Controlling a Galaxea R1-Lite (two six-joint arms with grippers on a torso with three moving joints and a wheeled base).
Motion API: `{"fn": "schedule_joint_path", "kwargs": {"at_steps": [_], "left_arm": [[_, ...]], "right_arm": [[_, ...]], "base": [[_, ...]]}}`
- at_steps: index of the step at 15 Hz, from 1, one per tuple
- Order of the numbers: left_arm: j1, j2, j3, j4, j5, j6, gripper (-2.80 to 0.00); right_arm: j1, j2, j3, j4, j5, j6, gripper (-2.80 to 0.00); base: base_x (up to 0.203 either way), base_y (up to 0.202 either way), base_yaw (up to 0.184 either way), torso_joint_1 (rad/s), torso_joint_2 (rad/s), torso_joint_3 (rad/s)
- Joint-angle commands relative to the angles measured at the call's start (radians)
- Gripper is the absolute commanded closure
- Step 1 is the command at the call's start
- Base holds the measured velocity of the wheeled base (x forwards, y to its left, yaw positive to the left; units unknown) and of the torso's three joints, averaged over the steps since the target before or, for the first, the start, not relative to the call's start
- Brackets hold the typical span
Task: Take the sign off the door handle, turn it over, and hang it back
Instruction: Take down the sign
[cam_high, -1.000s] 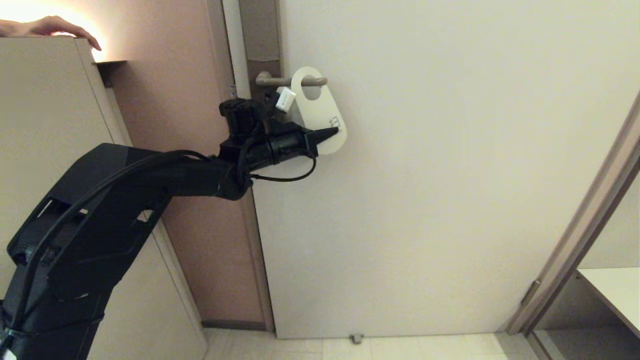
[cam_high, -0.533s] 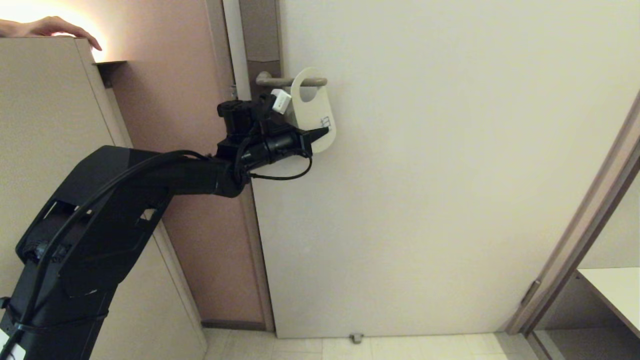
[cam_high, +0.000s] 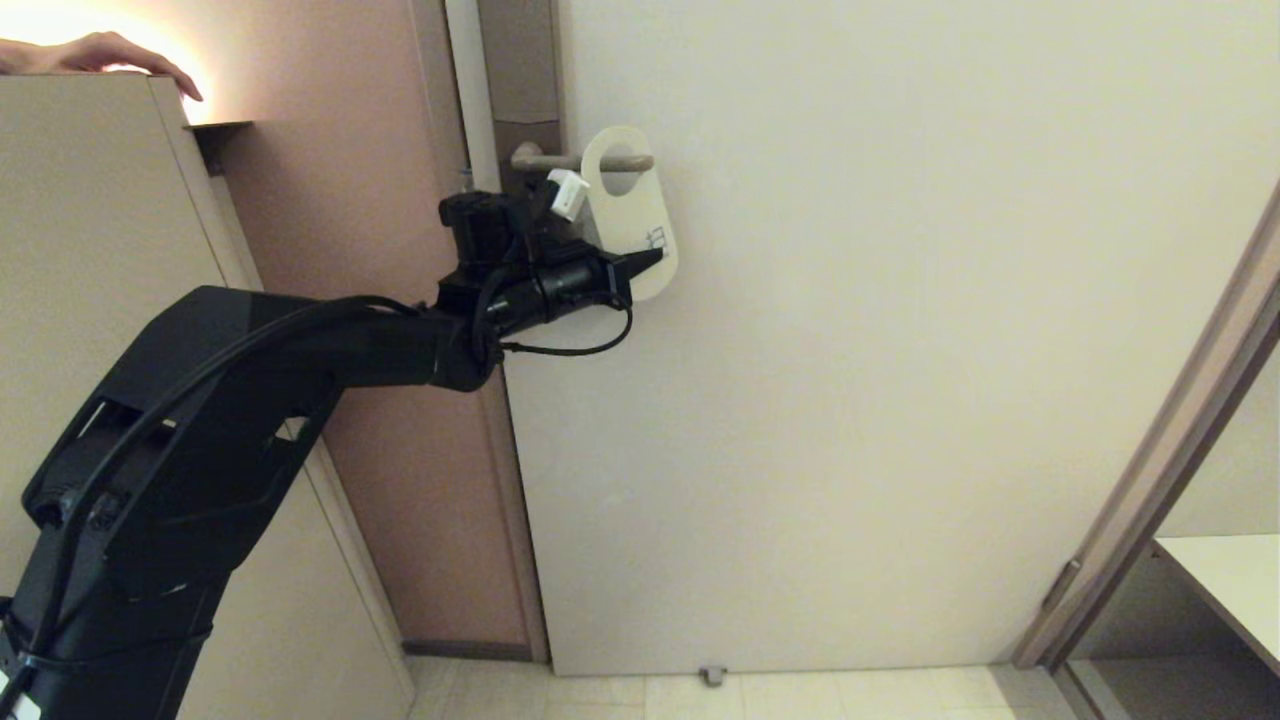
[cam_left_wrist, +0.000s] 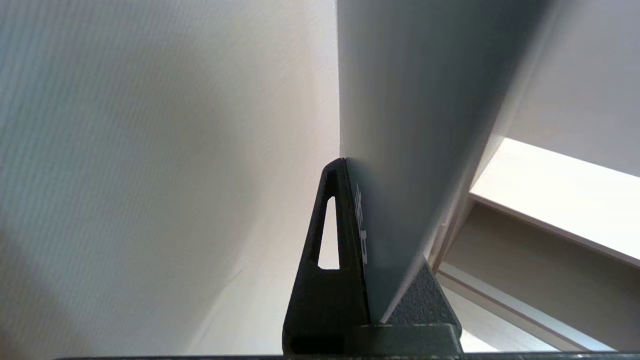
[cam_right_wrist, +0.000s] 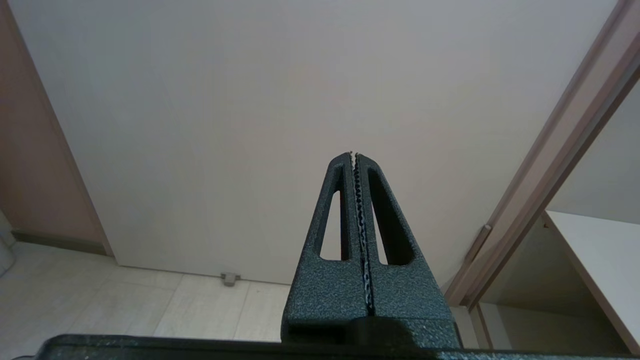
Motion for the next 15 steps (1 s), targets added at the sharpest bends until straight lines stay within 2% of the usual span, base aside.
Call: {"fn": "schedule_joint_path", "kwargs": {"at_steps": [1,7,15], "left_arm": [[-0.009,-0.024,0.000,-0.004,-0.002,-0.001,0.00],[-0.028,-0.025,0.001,0.026,0.019,0.054,0.00],[-0.053,-0.034,0.000,0.027,0.020,0.054,0.00]], "right_arm": [[0.000,0.000,0.000,0.000,0.001,-0.001,0.00],[0.000,0.000,0.000,0.000,0.001,-0.001,0.00],[0.000,0.000,0.000,0.000,0.001,-0.001,0.00]], "base": [[0.000,0.000,0.000,0.000,0.00,0.000],[0.000,0.000,0.000,0.000,0.00,0.000],[0.000,0.000,0.000,0.000,0.00,0.000]]}}
